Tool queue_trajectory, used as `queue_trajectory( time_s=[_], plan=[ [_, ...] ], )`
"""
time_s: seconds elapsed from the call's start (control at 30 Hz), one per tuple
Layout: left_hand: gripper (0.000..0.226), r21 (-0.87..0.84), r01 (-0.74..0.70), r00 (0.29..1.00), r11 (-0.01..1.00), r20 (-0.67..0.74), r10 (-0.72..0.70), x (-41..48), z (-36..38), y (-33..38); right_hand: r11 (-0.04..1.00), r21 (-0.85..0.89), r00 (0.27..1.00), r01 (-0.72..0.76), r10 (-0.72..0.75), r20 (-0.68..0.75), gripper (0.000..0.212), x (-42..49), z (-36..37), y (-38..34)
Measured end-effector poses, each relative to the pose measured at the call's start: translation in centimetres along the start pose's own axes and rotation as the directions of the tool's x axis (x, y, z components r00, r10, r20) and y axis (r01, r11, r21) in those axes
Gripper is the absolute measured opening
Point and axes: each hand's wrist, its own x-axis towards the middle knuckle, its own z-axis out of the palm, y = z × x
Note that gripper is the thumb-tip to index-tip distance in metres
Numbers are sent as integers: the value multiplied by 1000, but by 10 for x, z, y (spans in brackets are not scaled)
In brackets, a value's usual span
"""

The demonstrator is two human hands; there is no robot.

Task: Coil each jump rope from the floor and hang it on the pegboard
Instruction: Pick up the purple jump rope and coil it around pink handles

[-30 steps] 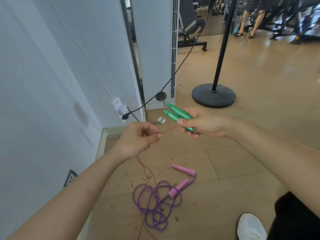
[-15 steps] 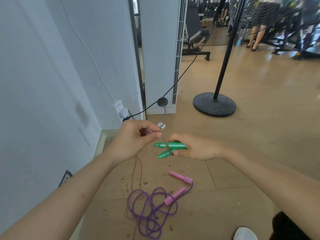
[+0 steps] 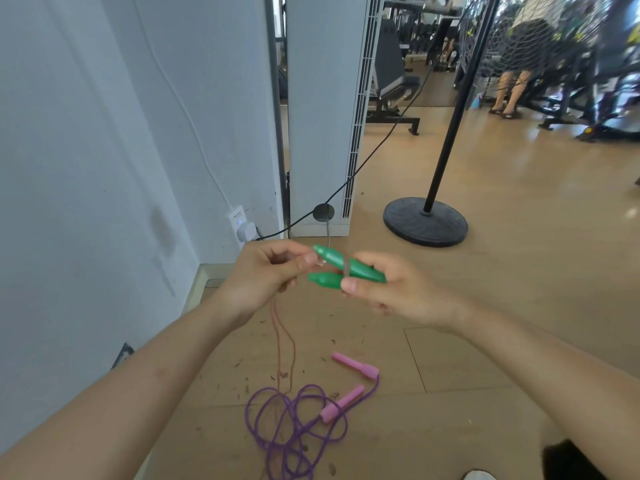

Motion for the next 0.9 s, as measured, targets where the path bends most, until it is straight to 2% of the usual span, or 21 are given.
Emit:
queue_trajectory(
  time_s=[0.07, 0.17, 0.33, 0.47, 0.53, 0.63, 0.73, 0.8, 0.9],
  plan=[
    [8, -6, 0, 1000, 1000, -27, -1, 1, -1, 0, 980, 196, 996, -31, 48, -78, 9, 0, -2, -3],
    [8, 39, -9, 1000, 999, -28, 10, 0, 0, 0, 919, 393, 968, -43, 135, -211, 17, 4, -3, -4],
    [12, 239, -44, 998, 970, 48, 34, -7, 7, -6, 883, 469, 882, -6, 226, -413, 21, 12, -11, 3],
    [13, 394, -111, 985, 912, 165, 48, -15, 13, -9, 931, 357, 819, -78, 264, -509, 17, 14, -16, 11],
    [11, 441, -156, 979, 884, 189, 78, -19, 14, -7, 962, 221, 820, -159, 254, -513, 13, 15, -18, 15],
    [8, 437, -224, 967, 871, 213, 142, -25, 14, 1, 966, -101, 869, -240, 167, -465, 14, 15, -21, 24],
    [11, 432, -261, 963, 864, 179, 201, -27, 13, 10, 926, -305, 914, -223, 90, -395, 15, 12, -18, 27],
    [10, 387, -273, 960, 881, 175, 220, -26, 10, 13, 910, -378, 945, -170, 42, -323, 16, 10, -15, 26],
    [9, 353, -281, 959, 892, 136, 248, -21, 3, 10, 927, -364, 985, -92, 31, -170, 17, 7, -10, 22]
  ],
)
